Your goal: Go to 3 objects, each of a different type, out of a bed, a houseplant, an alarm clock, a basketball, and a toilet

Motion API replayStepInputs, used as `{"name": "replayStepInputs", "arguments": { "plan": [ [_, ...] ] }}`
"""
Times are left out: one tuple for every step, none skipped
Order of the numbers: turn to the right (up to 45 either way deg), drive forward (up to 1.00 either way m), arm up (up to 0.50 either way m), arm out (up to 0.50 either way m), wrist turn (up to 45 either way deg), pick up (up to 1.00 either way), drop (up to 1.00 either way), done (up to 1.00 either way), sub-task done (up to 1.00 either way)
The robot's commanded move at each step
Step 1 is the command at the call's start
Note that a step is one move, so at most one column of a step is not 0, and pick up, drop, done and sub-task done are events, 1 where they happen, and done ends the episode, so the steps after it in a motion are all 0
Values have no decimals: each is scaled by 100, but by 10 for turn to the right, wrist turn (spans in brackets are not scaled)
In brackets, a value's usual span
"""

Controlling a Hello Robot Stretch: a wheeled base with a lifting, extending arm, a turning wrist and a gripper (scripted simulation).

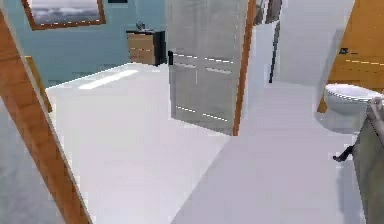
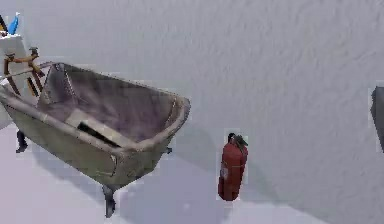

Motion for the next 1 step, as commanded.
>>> {"name": "replayStepInputs", "arguments": {
  "plan": [
    [330, 0, 0, 0, 0, 0, 0, 0, 0]
  ]
}}
